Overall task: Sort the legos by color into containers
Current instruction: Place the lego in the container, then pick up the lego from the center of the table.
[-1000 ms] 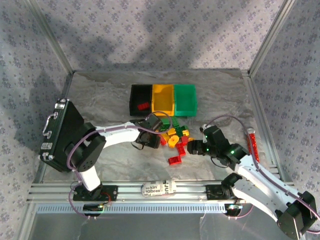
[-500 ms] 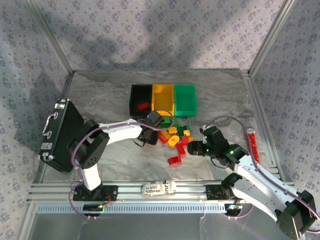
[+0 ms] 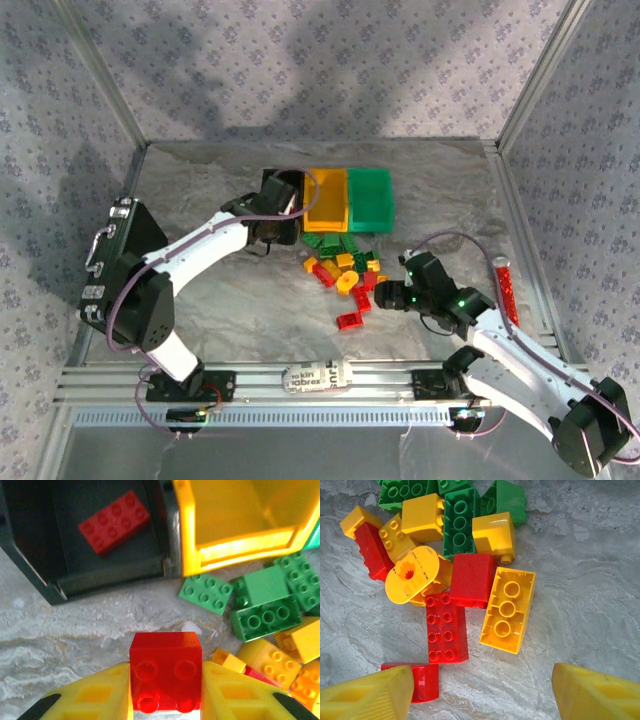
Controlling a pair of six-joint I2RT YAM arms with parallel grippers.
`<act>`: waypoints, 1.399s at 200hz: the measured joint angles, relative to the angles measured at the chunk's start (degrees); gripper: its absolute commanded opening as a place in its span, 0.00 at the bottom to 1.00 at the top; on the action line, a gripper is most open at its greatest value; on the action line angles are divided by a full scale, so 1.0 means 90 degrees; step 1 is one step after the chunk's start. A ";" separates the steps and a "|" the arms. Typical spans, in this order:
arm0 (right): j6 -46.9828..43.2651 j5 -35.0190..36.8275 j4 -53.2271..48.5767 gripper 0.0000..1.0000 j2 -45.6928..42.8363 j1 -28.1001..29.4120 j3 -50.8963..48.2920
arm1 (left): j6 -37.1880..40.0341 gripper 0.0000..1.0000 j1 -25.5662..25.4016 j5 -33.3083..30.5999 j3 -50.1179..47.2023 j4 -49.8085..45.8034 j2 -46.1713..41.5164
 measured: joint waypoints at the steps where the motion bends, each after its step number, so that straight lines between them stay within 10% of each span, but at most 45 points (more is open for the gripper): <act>1: 0.0000 0.0000 0.0002 0.75 -0.0002 0.0000 -0.0005 | 0.0005 0.32 0.0000 0.0002 0.0010 -0.0002 0.0002; 75: 0.0000 0.0000 -0.0005 0.75 -0.0002 -0.0049 -0.0034 | 0.0503 0.35 0.0619 0.0112 0.1542 -0.0471 0.0950; 97: 0.0000 -0.0002 -0.0007 0.75 -0.0002 -0.0056 -0.0034 | 0.0622 0.80 0.0843 0.0112 0.2098 -0.0559 0.1452; 116: 0.0000 -0.0002 -0.0015 0.75 -0.0007 -0.0061 -0.0034 | 0.0646 0.89 0.0872 0.0090 0.2302 -0.0663 0.1661; 203: 0.0007 -0.0005 -0.0022 0.74 -0.0083 -0.0073 -0.0051 | 0.0313 0.80 -0.0794 -0.0061 0.0520 -0.0646 0.0180; 280: 0.0197 -0.0005 -0.0007 0.73 -0.0236 -0.0073 -0.0177 | -0.2293 0.68 -0.1678 0.0257 -0.1421 0.0605 -0.0039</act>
